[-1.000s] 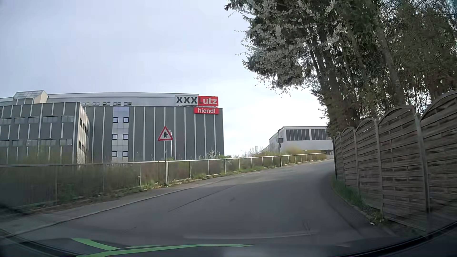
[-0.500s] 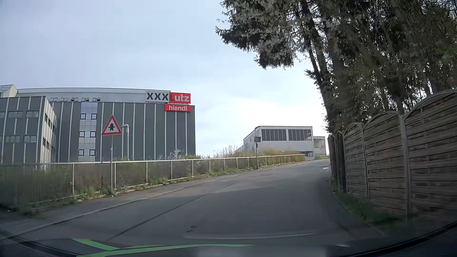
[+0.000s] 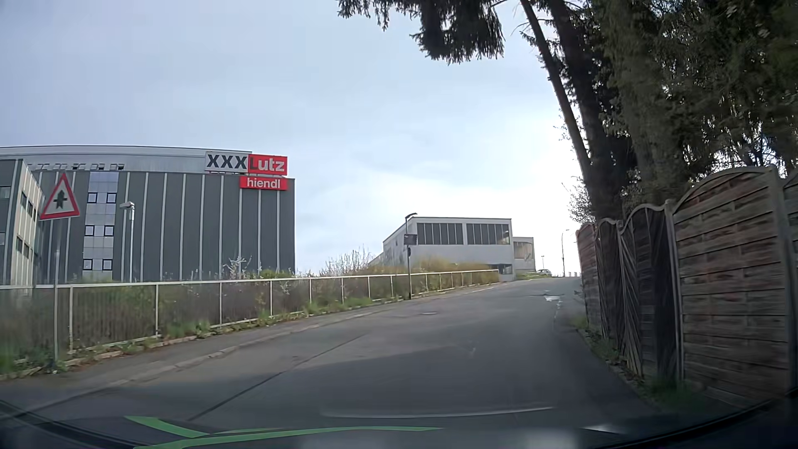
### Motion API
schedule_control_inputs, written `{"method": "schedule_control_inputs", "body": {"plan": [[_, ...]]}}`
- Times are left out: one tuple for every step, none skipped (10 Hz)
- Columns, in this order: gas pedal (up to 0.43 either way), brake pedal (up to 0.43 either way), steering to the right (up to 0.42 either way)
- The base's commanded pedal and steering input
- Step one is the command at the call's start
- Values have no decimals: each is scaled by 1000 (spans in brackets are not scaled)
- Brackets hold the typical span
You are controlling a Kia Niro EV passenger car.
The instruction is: Follow the waypoints while adhering to traffic rules and regulations
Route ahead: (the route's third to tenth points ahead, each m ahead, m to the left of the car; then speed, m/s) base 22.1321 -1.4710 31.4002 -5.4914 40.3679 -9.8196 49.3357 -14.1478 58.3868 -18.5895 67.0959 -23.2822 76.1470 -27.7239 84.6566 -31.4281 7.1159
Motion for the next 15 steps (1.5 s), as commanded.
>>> {"method": "schedule_control_inputs", "body": {"plan": [[268, 0, 96], [268, 0, 96], [268, 0, 96], [268, 0, 96], [268, 0, 96], [280, 0, 96], [287, 0, 95], [287, 0, 94], [287, 0, 93], [287, 0, 91], [299, 0, 86], [319, 0, 85], [319, 0, 82], [319, 0, 74], [319, 0, 70]]}}
